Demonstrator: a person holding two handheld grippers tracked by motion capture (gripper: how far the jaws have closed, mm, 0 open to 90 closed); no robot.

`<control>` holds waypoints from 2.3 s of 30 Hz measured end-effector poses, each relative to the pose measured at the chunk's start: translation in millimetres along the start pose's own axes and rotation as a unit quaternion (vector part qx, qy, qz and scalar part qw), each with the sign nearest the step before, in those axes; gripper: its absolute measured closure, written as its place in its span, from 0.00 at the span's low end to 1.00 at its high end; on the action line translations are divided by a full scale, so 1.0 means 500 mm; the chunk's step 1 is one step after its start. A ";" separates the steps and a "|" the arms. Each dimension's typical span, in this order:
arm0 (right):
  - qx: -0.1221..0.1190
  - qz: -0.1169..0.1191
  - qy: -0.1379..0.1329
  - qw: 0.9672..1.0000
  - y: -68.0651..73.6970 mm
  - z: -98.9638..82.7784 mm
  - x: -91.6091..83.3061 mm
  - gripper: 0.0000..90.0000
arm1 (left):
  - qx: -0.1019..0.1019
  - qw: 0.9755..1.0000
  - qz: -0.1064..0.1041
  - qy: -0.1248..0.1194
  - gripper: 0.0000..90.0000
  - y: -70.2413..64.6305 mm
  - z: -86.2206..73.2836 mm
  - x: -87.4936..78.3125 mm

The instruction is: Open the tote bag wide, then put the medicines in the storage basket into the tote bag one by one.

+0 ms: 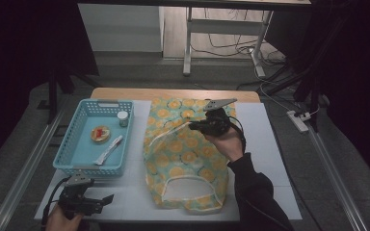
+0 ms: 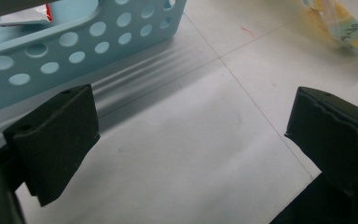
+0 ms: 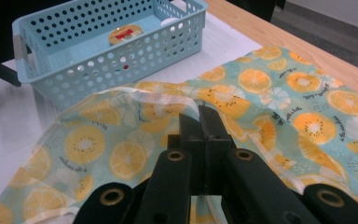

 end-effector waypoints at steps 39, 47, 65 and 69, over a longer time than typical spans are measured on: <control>-0.012 -0.007 -0.003 1.000 -0.001 -0.009 0.004 1.00 | -0.007 0.998 -0.054 -0.031 0.00 -0.003 0.010 -0.015; -0.016 -0.009 -0.002 1.000 -0.003 -0.009 0.003 1.00 | -0.014 0.998 -0.041 -0.047 0.00 0.006 0.019 -0.028; -0.012 0.000 -0.003 1.000 -0.003 -0.013 0.003 1.00 | 0.004 0.996 -0.057 -0.073 0.00 0.008 0.045 -0.049; -0.010 0.000 -0.005 1.000 -0.005 -0.013 0.001 1.00 | 0.015 0.995 -0.049 -0.082 0.00 0.008 0.054 -0.058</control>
Point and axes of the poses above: each handheld gripper's, and its own axes: x roughly forward along the jaws, z roughly out of its top, y roughly to its left, the point moved 9 cm from there along x, roughly forward along the jaws, and after that the axes turned 7 degrees about -x, right-handed, at the moved point
